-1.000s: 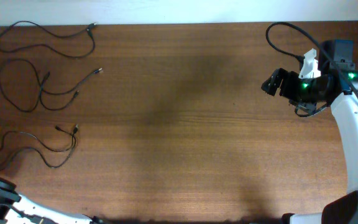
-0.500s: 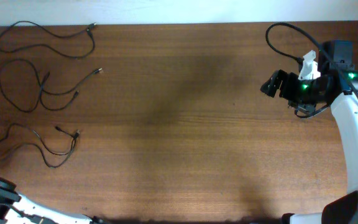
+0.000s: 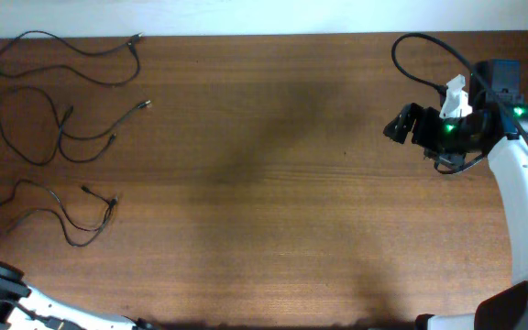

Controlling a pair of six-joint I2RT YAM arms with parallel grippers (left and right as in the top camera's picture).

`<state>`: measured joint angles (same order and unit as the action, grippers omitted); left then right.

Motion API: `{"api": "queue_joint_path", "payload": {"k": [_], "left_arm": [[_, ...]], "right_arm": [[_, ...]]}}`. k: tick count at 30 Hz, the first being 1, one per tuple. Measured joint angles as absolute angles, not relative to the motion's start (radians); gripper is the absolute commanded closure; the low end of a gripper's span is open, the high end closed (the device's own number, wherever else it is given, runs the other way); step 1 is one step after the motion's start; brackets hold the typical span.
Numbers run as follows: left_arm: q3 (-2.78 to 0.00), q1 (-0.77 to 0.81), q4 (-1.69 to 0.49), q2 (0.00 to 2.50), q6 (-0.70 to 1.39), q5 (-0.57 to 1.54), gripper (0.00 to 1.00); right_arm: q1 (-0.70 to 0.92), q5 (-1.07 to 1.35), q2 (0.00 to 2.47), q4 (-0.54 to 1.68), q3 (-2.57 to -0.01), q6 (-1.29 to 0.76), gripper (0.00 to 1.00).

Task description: Untangle cables

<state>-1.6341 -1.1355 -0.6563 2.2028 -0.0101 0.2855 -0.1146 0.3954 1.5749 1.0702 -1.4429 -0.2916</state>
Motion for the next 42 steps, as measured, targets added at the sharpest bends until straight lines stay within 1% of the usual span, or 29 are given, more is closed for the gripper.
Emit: {"api": "queue_joint_path", "payload": {"k": [4,7,8,10,11,13,15,16,20,25,32,36,39,42], "left_arm": [[-1.724,-1.135,-0.743,2.201,-0.010,0.297,0.99],[-1.781,-1.136,-0.783,2.171,0.007,0.350,0.83],[-1.791,-1.136,-0.798,2.146,0.023,0.392,0.74],[-1.798,-1.136,-0.813,2.104,0.041,0.477,0.54],[-1.799,-1.135,-0.825,2.072,0.059,0.553,0.41],[-1.807,-1.132,-0.841,2.032,0.073,0.685,0.24],[-1.813,-1.119,-0.867,2.006,0.077,0.770,0.10],[-1.813,-1.103,-0.895,1.995,0.086,0.802,0.07],[-1.813,-1.005,-0.956,1.971,0.091,0.842,0.00],[-1.813,-0.793,-0.963,1.918,0.094,0.848,0.01],[-1.813,-0.445,-0.966,1.828,0.094,0.724,0.01],[-1.813,-0.271,-0.970,1.816,0.091,0.660,0.01],[-1.813,-0.134,-0.972,1.816,0.091,0.536,0.01],[-1.813,-0.057,-0.971,1.816,0.091,0.461,0.01]], "right_arm": [[-0.115,0.400,1.575,1.070,-1.443,-0.292,0.01],[-0.115,0.402,1.568,1.071,-1.446,-0.292,0.02],[-0.115,0.403,1.557,1.074,-1.451,-0.292,0.01],[-0.115,0.402,1.530,1.080,-1.457,-0.292,0.01],[-0.115,0.402,1.501,1.087,-1.459,-0.292,0.01],[-0.115,0.395,1.447,1.110,-1.463,-0.292,0.02],[-0.115,0.388,1.393,1.140,-1.469,-0.291,0.02],[-0.115,0.386,1.369,1.155,-1.470,-0.290,0.01],[-0.115,0.381,1.300,1.225,-1.472,-0.284,0.01],[-0.115,0.372,1.238,1.299,-1.474,-0.279,0.01],[-0.115,0.348,1.131,1.360,-1.473,-0.256,0.01],[-0.115,0.292,0.980,1.369,-1.437,-0.250,0.01],[-0.115,0.229,0.793,1.375,-1.377,-0.250,0.01],[-0.115,0.182,0.662,1.378,-1.343,-0.249,0.01]]}}
